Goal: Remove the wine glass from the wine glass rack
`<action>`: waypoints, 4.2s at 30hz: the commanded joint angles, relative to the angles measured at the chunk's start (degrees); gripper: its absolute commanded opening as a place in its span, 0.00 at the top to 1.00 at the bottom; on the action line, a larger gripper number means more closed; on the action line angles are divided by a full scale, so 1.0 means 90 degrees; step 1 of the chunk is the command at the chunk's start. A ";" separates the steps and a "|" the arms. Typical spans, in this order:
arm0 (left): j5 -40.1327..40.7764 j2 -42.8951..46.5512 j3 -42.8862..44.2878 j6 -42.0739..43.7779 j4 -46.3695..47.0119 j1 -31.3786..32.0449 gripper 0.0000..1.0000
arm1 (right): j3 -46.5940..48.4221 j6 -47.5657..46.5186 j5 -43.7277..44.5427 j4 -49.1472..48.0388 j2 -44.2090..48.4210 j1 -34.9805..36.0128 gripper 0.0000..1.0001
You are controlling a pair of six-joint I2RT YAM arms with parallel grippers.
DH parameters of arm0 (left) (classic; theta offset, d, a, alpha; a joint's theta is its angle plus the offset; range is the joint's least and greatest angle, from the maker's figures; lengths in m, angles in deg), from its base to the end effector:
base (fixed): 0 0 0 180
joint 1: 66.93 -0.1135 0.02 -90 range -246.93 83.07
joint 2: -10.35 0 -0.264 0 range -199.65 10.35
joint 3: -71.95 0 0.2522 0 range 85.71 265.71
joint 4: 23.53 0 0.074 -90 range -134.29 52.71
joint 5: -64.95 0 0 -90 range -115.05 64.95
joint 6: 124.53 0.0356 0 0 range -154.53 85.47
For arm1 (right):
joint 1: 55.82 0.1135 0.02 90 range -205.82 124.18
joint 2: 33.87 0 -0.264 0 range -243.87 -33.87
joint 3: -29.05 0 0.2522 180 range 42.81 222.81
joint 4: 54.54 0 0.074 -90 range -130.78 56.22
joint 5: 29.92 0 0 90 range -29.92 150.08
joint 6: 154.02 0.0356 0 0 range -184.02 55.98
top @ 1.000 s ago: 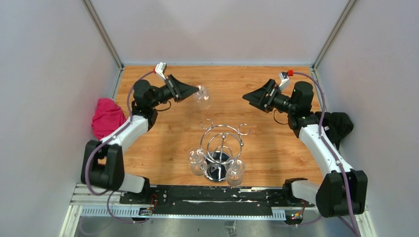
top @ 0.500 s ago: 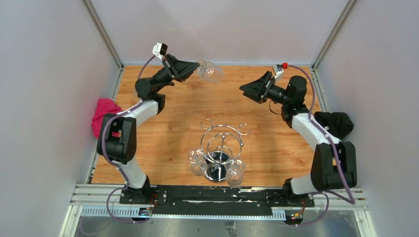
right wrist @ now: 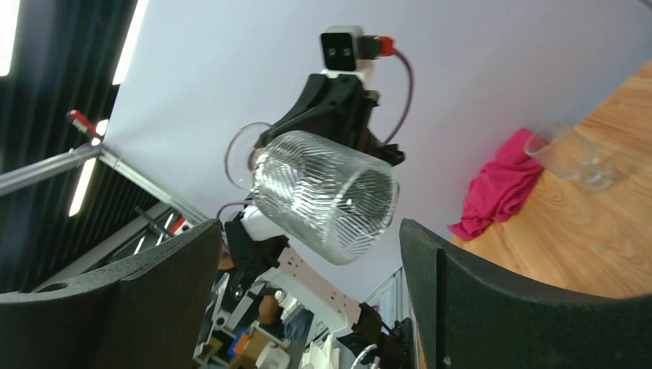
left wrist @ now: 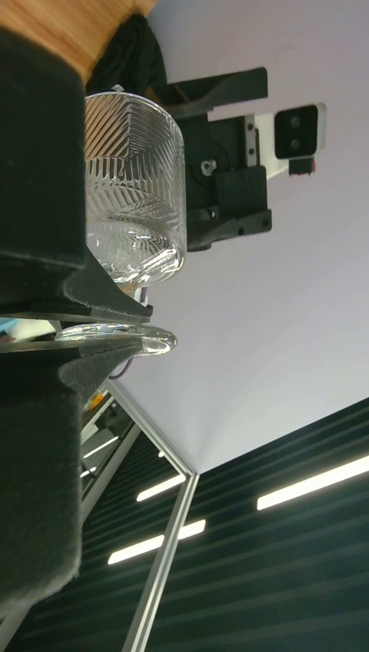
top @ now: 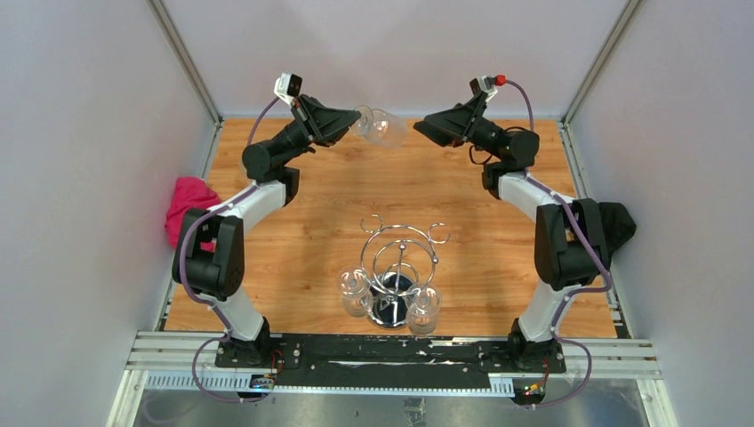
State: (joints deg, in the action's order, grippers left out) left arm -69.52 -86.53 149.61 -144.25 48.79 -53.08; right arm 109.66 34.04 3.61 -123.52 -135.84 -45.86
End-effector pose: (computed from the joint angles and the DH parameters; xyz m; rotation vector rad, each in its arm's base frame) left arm 0.3333 -0.1079 0.3721 0.0608 1.2225 -2.1937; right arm 0.3620 0.0937 0.3491 -0.2484 1.3911 1.9873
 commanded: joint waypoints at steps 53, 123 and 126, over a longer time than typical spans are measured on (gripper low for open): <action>0.0082 -0.0382 0.0224 0.0021 0.0513 -0.0210 1.00 | 0.1190 0.0172 0.0873 -0.0982 0.0470 0.2000 0.71; -0.0519 -0.1380 0.1544 -0.0409 0.0495 -0.0738 0.43 | 0.1031 -0.1167 0.0434 0.1818 0.1805 0.1723 1.00; -0.0554 -0.1487 0.1653 -0.0411 0.0486 -0.0738 0.44 | 0.1115 -0.1697 0.0232 0.2892 0.2039 0.1334 1.00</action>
State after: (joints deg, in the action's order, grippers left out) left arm -72.53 -99.45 161.82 -148.51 49.62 -59.47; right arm 119.19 24.84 7.59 -105.14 -120.78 -29.42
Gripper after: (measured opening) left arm 0.572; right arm 0.202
